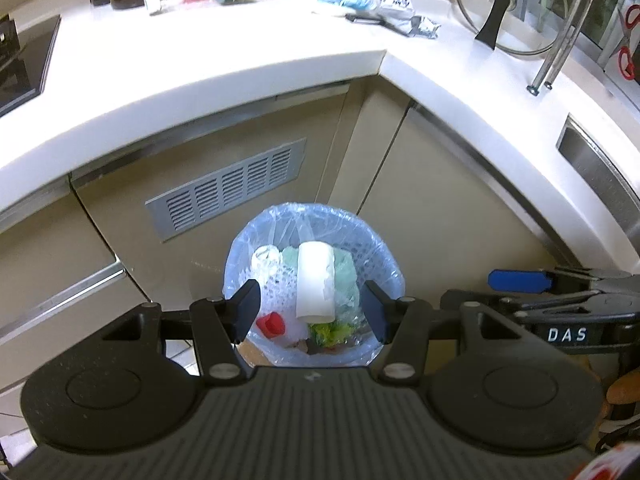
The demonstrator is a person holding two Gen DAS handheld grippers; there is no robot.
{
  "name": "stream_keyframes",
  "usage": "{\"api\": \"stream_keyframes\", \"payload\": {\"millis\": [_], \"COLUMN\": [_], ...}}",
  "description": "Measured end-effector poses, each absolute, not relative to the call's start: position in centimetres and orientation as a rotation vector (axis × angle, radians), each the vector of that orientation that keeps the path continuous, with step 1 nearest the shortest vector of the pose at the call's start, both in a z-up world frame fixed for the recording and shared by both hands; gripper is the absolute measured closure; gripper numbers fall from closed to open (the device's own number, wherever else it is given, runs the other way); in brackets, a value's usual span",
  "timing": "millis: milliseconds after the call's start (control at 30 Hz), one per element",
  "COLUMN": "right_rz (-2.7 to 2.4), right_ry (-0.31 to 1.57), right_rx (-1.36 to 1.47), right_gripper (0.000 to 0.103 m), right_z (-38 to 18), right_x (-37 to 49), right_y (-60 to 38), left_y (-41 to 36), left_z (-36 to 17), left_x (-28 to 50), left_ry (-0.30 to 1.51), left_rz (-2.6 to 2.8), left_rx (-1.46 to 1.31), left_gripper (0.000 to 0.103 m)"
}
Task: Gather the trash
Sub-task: 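Raise both tools back up toward the counter items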
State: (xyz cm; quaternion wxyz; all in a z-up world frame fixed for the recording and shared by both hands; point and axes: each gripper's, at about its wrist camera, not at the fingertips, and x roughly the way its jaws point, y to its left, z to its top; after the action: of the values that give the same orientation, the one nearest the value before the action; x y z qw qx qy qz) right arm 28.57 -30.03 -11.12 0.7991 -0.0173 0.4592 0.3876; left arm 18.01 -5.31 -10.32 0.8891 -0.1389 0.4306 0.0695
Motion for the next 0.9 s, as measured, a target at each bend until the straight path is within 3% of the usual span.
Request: {"api": "stream_keyframes", "payload": {"millis": [533, 900], "right_rz": [0.847, 0.758], "right_ry": [0.850, 0.750], "right_rx": [0.013, 0.036], "right_gripper": [0.022, 0.022], "right_z": [-7.0, -4.5], "right_x": [30.2, 35.9], "right_y": [-32.1, -32.4], "left_y": [-5.0, -1.4], "left_z": [-5.3, -2.9], "left_x": [18.7, 23.8], "left_ry": [0.754, 0.697], "left_rz": [0.195, 0.175], "left_rx": [-0.246, -0.197], "left_gripper": [0.051, 0.051]}}
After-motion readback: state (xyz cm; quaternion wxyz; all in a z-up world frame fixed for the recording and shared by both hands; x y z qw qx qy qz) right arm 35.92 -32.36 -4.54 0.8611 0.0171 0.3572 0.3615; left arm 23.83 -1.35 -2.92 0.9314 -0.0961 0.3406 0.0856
